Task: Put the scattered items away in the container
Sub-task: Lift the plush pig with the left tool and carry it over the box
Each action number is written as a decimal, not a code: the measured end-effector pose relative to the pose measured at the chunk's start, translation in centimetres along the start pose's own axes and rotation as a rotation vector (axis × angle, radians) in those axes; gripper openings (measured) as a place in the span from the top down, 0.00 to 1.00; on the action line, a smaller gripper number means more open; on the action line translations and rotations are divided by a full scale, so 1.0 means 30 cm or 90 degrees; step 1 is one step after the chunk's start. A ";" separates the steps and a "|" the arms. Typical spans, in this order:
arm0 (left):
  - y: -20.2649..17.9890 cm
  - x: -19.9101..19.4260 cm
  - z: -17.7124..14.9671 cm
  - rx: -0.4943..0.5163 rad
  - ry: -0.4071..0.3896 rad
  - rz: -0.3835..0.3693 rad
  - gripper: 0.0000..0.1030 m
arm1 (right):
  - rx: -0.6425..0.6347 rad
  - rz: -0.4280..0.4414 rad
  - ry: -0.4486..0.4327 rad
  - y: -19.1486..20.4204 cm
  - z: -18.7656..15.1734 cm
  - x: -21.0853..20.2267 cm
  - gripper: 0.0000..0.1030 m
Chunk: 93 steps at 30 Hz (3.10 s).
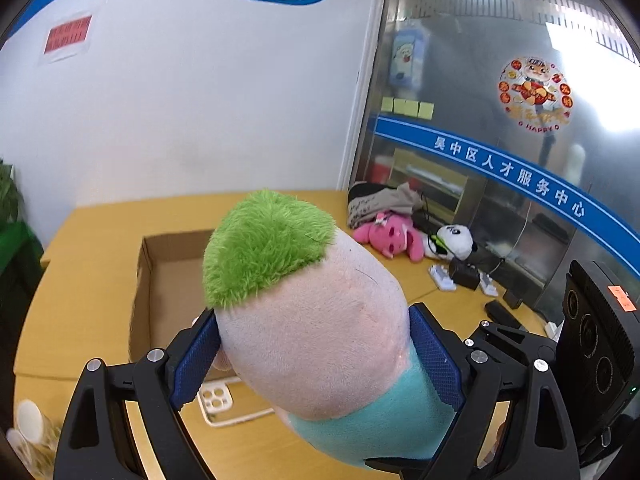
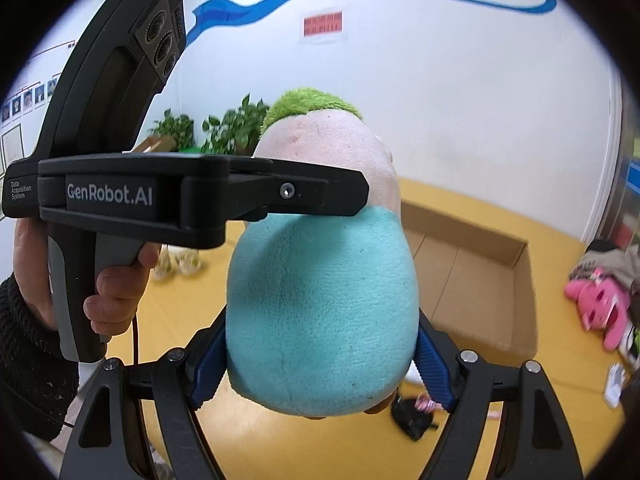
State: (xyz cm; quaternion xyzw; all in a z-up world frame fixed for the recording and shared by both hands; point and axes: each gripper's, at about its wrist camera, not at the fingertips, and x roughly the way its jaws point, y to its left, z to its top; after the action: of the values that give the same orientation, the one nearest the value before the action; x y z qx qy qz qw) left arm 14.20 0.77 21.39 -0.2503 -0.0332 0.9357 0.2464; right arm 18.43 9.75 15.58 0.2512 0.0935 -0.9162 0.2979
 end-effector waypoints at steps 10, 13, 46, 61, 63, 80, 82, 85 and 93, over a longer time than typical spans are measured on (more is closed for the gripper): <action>0.071 -0.080 0.143 -0.009 -0.037 -0.004 0.10 | -0.022 -0.021 -0.038 0.048 0.192 0.032 0.22; 0.089 -0.085 0.156 -0.010 -0.037 -0.009 0.10 | -0.023 -0.028 -0.038 0.063 0.214 0.046 0.22; 0.197 0.190 0.248 -0.024 0.008 -0.069 0.11 | -0.002 -0.073 0.011 -0.115 0.222 0.102 0.22; 0.316 0.505 0.261 -0.040 0.079 -0.070 0.11 | 0.045 -0.050 0.060 -0.327 0.192 0.310 0.22; 0.335 0.534 0.262 -0.043 0.085 -0.069 0.11 | 0.049 -0.046 0.067 -0.351 0.191 0.344 0.22; 0.593 0.747 0.310 -0.072 0.138 -0.054 0.13 | 0.082 -0.015 0.107 -0.460 0.246 0.603 0.22; 0.629 0.766 0.313 -0.072 0.148 -0.052 0.13 | 0.091 -0.008 0.112 -0.466 0.255 0.639 0.22; 0.687 0.812 0.316 -0.071 0.168 -0.046 0.13 | 0.104 -0.001 0.122 -0.476 0.257 0.695 0.22; 0.818 0.974 0.297 -0.075 0.230 -0.032 0.13 | 0.205 0.034 0.172 -0.548 0.236 0.873 0.22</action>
State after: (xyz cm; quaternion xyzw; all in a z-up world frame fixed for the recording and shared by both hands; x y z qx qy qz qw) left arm -23.03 -6.22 11.40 -0.4275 -0.0493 0.8654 0.2566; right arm -12.42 7.65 8.49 0.4187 -0.0219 -0.8689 0.2630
